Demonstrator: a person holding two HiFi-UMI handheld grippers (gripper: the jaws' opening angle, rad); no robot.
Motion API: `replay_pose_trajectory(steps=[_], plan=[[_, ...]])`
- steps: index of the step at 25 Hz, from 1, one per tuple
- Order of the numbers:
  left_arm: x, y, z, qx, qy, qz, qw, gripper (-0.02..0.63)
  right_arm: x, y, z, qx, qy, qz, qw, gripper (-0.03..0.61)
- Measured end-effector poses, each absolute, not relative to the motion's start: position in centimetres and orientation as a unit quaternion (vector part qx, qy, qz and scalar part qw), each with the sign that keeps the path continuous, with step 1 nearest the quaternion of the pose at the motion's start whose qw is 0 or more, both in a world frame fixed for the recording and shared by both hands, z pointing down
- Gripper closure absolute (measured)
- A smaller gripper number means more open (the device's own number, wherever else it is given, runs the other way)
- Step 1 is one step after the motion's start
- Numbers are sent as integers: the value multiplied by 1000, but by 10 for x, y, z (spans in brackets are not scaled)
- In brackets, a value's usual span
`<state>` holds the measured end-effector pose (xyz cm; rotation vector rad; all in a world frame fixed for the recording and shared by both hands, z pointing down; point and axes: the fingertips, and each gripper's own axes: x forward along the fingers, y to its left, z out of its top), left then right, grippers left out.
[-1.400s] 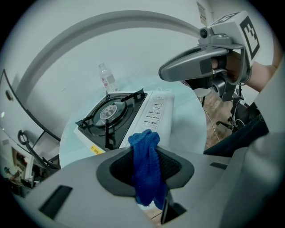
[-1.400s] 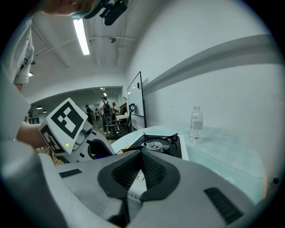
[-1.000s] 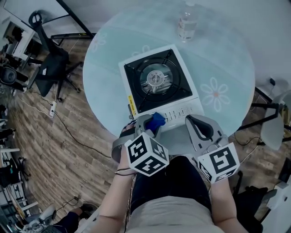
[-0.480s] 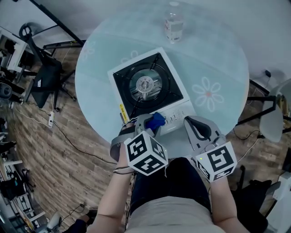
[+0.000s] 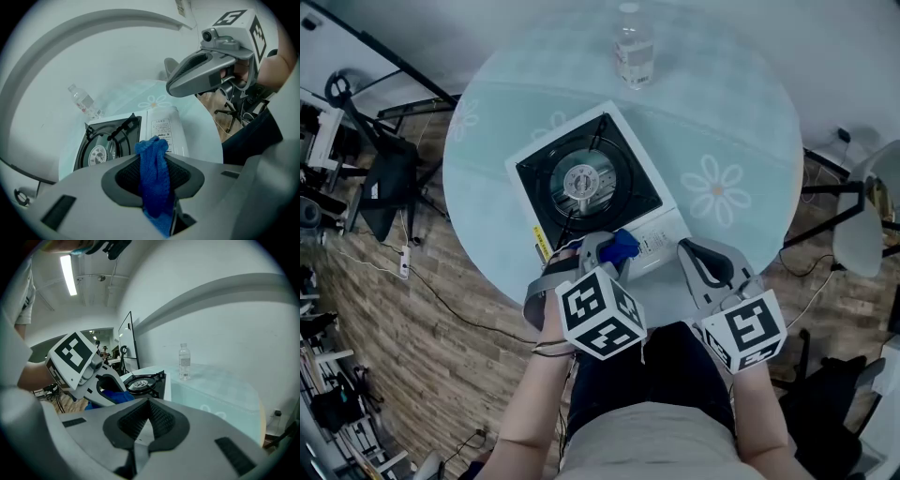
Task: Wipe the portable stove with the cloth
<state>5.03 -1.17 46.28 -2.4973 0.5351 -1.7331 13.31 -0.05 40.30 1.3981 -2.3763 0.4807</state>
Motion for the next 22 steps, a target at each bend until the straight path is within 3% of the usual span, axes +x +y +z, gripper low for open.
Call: replay_pose_trajectory(steps=[22], plan=[[102, -20, 464, -819, 100, -559, 77, 480, 170, 9, 404, 550, -797, 189, 164, 557]])
